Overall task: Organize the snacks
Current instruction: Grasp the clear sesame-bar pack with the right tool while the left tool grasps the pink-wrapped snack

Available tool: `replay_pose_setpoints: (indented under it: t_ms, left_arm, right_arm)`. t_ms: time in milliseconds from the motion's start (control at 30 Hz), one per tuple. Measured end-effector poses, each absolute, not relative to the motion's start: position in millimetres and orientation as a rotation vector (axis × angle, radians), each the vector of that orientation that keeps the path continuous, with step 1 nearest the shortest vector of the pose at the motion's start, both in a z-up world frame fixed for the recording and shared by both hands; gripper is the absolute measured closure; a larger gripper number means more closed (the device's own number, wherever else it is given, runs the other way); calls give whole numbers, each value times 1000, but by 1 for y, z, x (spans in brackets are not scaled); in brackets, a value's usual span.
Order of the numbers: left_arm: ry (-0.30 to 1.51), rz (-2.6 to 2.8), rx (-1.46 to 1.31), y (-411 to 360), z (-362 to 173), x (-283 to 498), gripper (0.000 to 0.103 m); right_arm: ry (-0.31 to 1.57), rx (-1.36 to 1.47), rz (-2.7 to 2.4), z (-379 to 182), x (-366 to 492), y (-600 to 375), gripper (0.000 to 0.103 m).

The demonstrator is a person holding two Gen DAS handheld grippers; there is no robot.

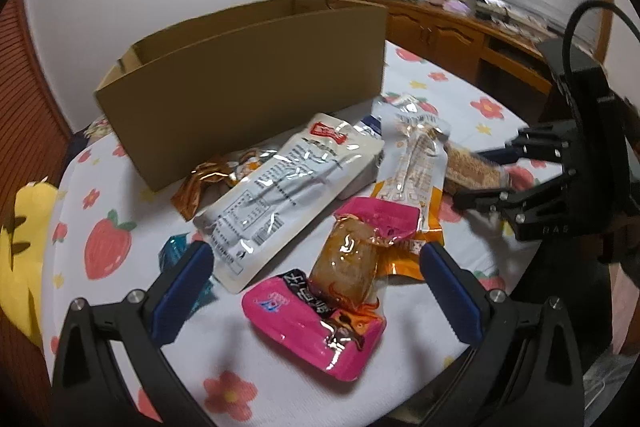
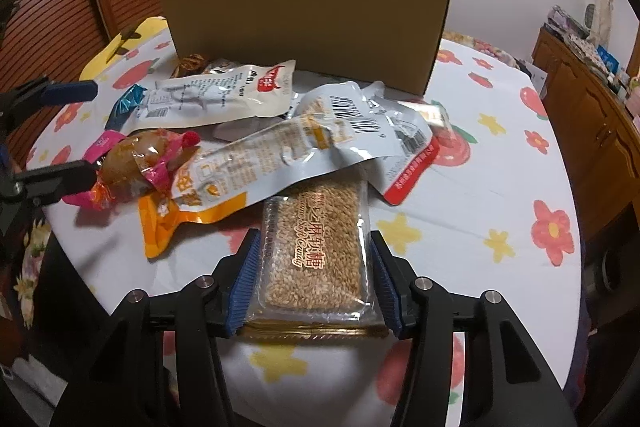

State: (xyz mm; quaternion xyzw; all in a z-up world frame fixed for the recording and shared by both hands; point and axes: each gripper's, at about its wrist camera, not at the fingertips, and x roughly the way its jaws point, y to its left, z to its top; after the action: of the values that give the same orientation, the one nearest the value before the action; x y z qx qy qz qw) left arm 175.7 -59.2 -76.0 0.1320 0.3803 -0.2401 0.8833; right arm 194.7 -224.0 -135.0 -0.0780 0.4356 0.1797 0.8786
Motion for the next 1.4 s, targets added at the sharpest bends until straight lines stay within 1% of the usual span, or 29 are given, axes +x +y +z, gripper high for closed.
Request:
replay_pose_setpoints:
  t_ms: [100, 300, 333, 367, 400, 567, 667, 733, 867, 1100, 1133, 1167, 1267, 1333, 1400]
  left_arm:
    - [825, -534, 306, -65, -79, 182, 0]
    - [864, -545, 333, -70, -81, 193, 7]
    - [874, -557, 334, -71, -81, 195, 9]
    - [886, -566, 338, -72, -82, 197, 15]
    - [899, -574, 349, -74, -83, 199, 18]
    - [933, -622, 384, -78, -87, 202, 46]
    - [934, -657, 429, -82, -89, 200, 52]
    - [954, -678, 433, -83, -90, 200, 55]
    - [977, -705, 442, -86, -93, 201, 55]
    - [998, -717, 376, -80, -96, 209, 55]
    - [997, -715, 367, -79, -97, 210, 57]
    - [998, -720, 356, -78, -97, 210, 63]
    - [991, -717, 342, -76, -98, 208, 67]
    - [985, -713, 328, -73, -99, 205, 67]
    - [976, -701, 313, -68, -97, 201, 68]
  right_arm:
    - [910, -164, 375, -135, 196, -229, 50]
    - [903, -160, 381, -136, 195, -235, 49]
    - [902, -165, 383, -136, 194, -234, 49]
    - [900, -170, 384, -136, 194, -234, 49]
    - [899, -173, 385, -136, 194, -234, 49]
    - [897, -174, 394, -136, 194, -235, 49]
    - [898, -180, 403, -136, 194, -235, 49]
    - [904, -181, 410, -136, 195, -235, 49]
    - [909, -188, 415, -135, 196, -235, 49]
    - [923, -188, 414, -135, 199, -234, 49]
    - [925, -190, 413, -135, 199, -234, 49]
    - [927, -193, 411, -135, 200, -234, 49]
    - [931, -199, 406, -135, 201, -232, 49]
    - [934, -199, 406, -135, 201, -232, 49]
    - [939, -206, 408, -135, 201, -232, 52]
